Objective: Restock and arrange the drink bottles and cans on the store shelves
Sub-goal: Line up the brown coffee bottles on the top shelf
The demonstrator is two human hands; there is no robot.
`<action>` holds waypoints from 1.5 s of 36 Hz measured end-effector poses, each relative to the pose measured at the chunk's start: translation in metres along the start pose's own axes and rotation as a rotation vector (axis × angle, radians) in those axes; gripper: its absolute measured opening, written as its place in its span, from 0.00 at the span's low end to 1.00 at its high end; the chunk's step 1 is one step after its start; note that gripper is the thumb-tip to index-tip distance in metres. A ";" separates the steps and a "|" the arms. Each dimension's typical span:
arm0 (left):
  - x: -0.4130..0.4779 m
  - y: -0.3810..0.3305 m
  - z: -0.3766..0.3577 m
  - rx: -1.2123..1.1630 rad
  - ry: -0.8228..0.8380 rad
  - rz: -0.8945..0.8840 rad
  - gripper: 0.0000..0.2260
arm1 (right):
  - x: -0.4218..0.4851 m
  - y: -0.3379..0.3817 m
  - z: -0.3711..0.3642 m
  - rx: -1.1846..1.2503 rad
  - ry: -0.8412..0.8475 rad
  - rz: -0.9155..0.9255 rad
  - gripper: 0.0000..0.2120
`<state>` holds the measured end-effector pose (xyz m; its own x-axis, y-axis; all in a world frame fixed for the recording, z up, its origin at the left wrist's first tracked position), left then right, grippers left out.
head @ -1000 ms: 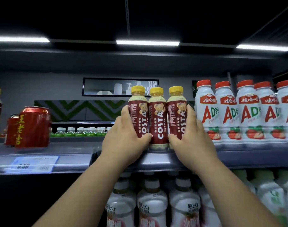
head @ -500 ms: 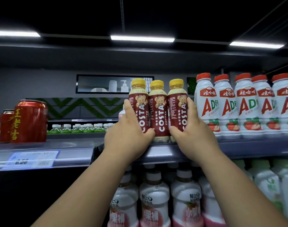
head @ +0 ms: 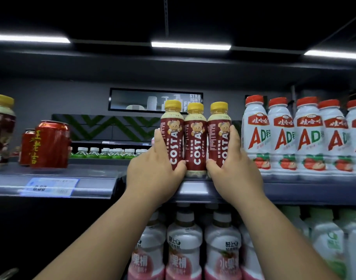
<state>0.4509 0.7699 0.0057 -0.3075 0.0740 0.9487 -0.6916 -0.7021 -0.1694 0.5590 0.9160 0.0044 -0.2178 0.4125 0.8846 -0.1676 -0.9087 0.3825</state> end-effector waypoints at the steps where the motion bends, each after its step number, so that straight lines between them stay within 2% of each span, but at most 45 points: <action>1: 0.000 0.000 0.001 0.004 -0.015 -0.003 0.41 | 0.000 0.000 0.000 0.007 0.001 0.005 0.45; 8: -0.014 0.012 0.011 0.146 0.001 -0.078 0.36 | -0.002 -0.001 0.002 0.029 0.006 0.044 0.46; 15: -0.036 0.074 0.048 0.255 0.025 -0.163 0.30 | -0.013 0.006 0.006 -0.044 0.016 0.116 0.48; 17: -0.039 0.092 0.064 0.250 0.041 -0.131 0.29 | -0.024 0.012 0.005 -0.086 0.007 0.168 0.46; 20: -0.039 0.122 0.088 0.237 0.090 -0.047 0.26 | -0.049 0.038 0.001 0.035 0.012 0.213 0.42; 26: -0.027 0.194 0.127 0.175 0.123 0.140 0.19 | -0.090 0.127 -0.019 0.253 0.158 0.422 0.32; 29: -0.023 0.232 0.140 0.170 0.115 0.200 0.19 | -0.100 0.171 -0.034 0.316 0.214 0.458 0.32; 40: -0.005 0.376 0.183 0.170 0.055 0.199 0.20 | -0.128 0.324 -0.122 0.404 0.304 0.470 0.32; 45: -0.003 0.437 0.196 0.131 0.028 0.223 0.19 | -0.129 0.387 -0.161 0.438 0.285 0.440 0.32; 54: 0.019 0.508 0.195 0.084 -0.009 0.250 0.23 | -0.106 0.434 -0.221 0.193 0.193 0.242 0.41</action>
<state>0.2213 0.2763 -0.0106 -0.4557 -0.1152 0.8826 -0.5379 -0.7544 -0.3762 0.2972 0.4927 0.0176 -0.4097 0.1719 0.8959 0.0914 -0.9694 0.2278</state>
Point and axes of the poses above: each hand's wrist, its own x-axis towards the middle knuckle, its own z-axis out of the back of the hand, y = z × x, the point moved 2 cm from there along x, towards the middle knuckle, and after that the axes turned 10 degrees about -y, right-handed, at the moved point
